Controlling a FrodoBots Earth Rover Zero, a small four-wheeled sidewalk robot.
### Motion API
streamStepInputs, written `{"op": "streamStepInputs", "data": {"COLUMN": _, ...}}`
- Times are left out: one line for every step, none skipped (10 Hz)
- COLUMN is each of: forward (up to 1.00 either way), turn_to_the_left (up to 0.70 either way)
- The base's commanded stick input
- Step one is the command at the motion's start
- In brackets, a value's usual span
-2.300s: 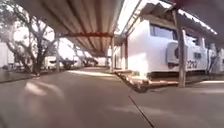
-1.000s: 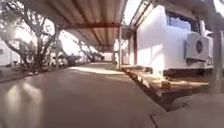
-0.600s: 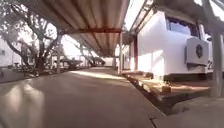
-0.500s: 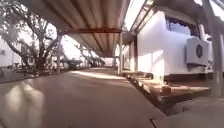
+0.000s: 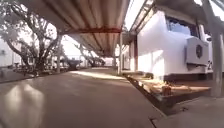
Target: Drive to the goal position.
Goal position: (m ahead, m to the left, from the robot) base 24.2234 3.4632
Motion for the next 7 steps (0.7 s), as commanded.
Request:
{"op": "streamStepInputs", "data": {"forward": 0.85, "turn_to_the_left": 0.00}}
{"op": "streamStepInputs", "data": {"forward": 0.85, "turn_to_the_left": 0.00}}
{"op": "streamStepInputs", "data": {"forward": 0.85, "turn_to_the_left": 0.00}}
{"op": "streamStepInputs", "data": {"forward": 0.85, "turn_to_the_left": 0.00}}
{"op": "streamStepInputs", "data": {"forward": 0.85, "turn_to_the_left": 0.00}}
{"op": "streamStepInputs", "data": {"forward": 0.85, "turn_to_the_left": 0.00}}
{"op": "streamStepInputs", "data": {"forward": 0.85, "turn_to_the_left": 0.00}}
